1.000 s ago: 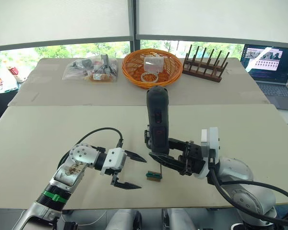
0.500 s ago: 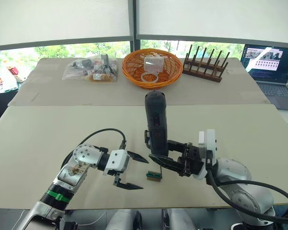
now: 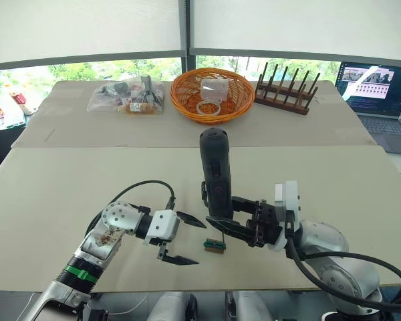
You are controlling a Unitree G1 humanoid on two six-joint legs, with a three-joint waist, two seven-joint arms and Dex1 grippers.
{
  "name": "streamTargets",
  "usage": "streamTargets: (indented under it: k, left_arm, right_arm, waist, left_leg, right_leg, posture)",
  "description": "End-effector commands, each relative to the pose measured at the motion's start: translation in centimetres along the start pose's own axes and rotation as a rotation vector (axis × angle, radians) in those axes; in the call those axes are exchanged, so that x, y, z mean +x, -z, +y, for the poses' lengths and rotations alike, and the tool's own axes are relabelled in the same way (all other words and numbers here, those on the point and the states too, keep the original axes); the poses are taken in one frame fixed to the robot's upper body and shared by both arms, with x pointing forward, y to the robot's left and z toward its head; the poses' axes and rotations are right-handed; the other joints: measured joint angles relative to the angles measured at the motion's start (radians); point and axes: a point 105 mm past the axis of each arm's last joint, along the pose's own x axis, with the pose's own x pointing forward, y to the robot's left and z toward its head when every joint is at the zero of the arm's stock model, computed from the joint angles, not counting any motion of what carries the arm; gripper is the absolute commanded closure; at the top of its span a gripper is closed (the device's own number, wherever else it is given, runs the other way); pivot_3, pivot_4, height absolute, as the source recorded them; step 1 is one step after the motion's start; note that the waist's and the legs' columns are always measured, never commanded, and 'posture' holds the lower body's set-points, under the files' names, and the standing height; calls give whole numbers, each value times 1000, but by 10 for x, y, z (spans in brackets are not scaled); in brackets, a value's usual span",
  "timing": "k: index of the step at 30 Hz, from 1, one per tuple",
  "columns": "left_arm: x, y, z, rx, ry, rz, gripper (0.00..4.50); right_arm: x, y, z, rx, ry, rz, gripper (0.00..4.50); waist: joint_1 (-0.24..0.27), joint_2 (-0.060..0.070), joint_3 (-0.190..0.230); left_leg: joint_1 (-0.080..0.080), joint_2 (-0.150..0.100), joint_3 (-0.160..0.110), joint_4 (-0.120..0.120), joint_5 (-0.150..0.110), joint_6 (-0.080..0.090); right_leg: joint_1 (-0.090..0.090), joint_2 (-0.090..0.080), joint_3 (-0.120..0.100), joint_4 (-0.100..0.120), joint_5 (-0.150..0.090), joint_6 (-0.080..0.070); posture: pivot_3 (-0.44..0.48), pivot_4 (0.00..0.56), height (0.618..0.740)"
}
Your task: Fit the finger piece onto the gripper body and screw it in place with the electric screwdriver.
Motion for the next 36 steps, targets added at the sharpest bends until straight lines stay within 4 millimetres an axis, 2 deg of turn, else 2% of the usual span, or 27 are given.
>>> streamTargets:
  k: [1, 36]
  left_arm:
    - [2, -2, 1, 19, -4, -5, 0]
    - [6, -4, 7, 16, -20, -11, 0]
  right_arm:
    - [1, -17, 8, -60, -46, -70, 2591]
    - [3, -14, 6, -84, -54, -59, 2591]
  waist:
    - [0, 0, 0]
    - [0, 0, 0]
  left_leg:
    - [0, 0, 0, 0, 0, 0]
    - [0, 0, 0, 0, 0, 0]
  right_leg:
    - [0, 0, 0, 0, 0, 0]
    - [0, 0, 0, 0, 0, 0]
  posture:
    - [0, 150, 740]
    - [0, 150, 740]
